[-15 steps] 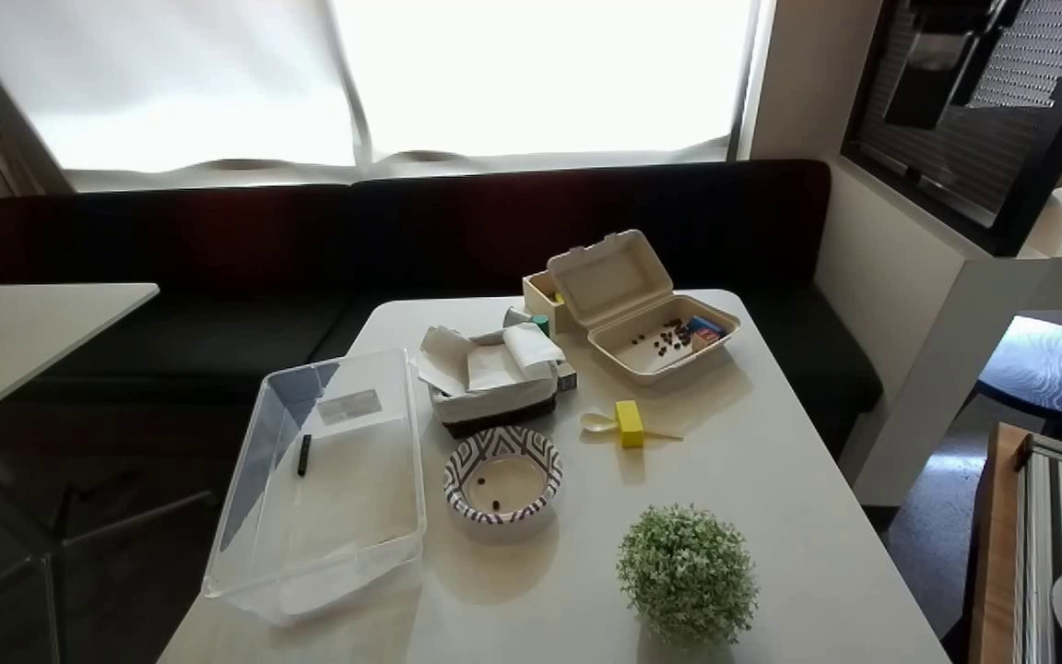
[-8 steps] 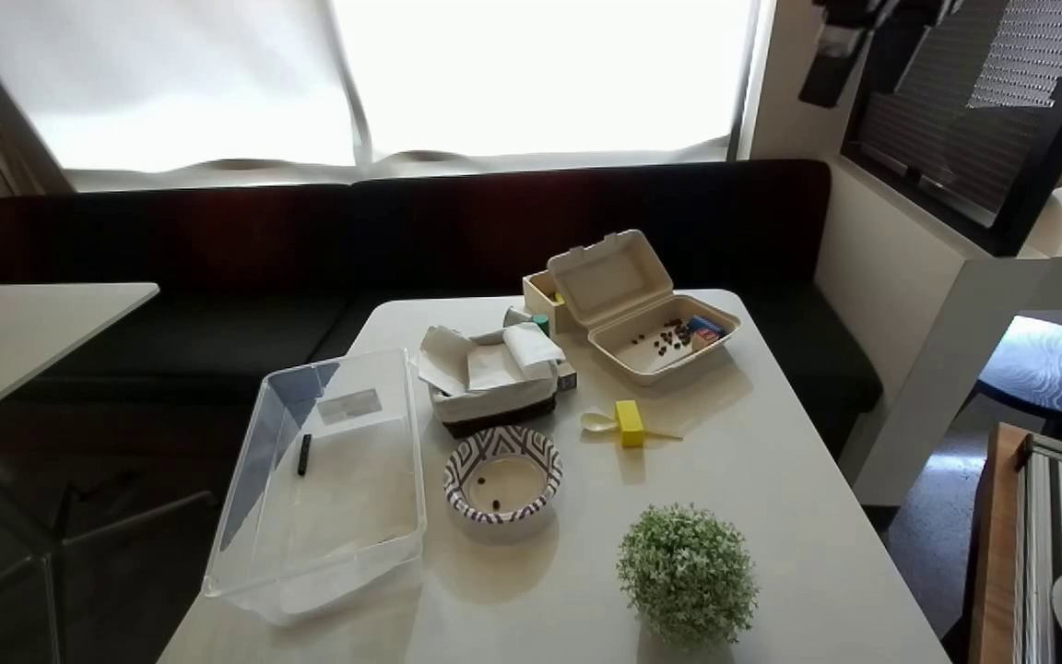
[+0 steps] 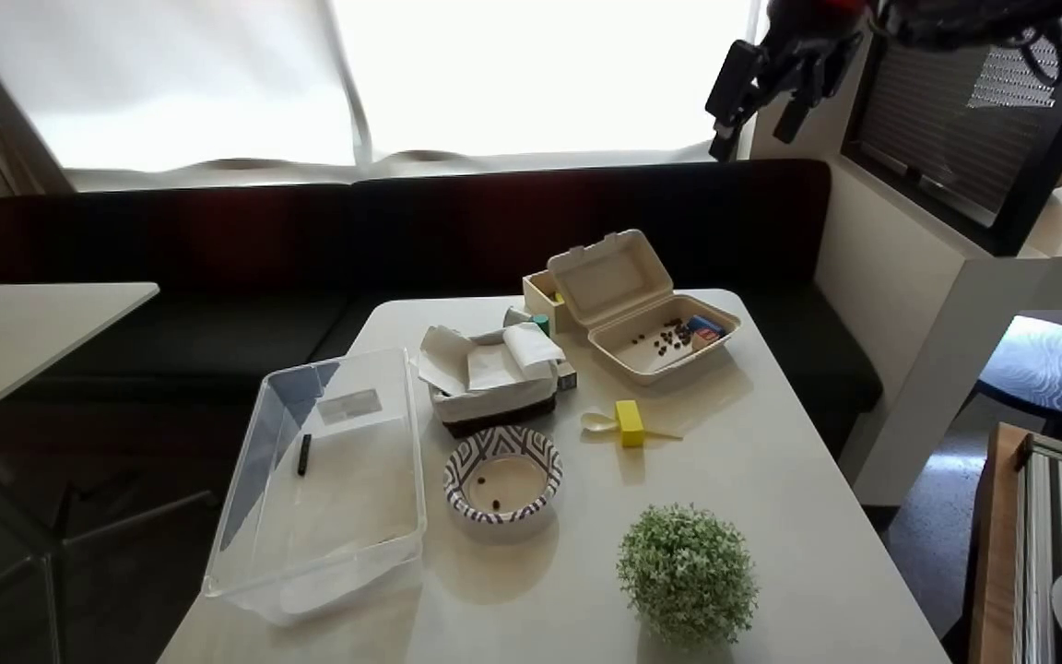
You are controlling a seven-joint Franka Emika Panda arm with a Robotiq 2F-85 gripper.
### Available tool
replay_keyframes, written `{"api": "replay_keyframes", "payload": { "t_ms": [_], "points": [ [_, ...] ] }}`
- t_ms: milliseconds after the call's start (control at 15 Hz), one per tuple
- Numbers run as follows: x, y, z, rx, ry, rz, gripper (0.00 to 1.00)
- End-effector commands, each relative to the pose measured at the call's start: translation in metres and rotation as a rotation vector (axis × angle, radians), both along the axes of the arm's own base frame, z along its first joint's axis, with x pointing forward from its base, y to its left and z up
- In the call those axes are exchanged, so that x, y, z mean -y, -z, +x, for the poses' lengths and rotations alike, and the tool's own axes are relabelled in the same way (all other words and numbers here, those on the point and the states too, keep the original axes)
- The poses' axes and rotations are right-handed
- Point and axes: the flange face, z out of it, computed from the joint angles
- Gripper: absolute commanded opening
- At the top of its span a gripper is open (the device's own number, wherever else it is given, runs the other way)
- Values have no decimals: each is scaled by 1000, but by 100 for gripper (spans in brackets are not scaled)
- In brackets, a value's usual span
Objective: Put the cube in the pack on the other cube
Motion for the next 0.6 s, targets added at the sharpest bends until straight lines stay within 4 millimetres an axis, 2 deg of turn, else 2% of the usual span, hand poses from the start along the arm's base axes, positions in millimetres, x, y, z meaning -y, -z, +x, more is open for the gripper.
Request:
{"api": "replay_keyframes", "payload": {
  "t_ms": [0,200,267,400,533],
  "points": [
    [41,43,17,-6,27,-26,100],
    [75,74,30,-6,81,-2,100],
    [60,55,22,0,61,2,100],
    [75,70,27,-8,84,11,100],
    [77,74,29,-16,87,13,100]
  ]
}}
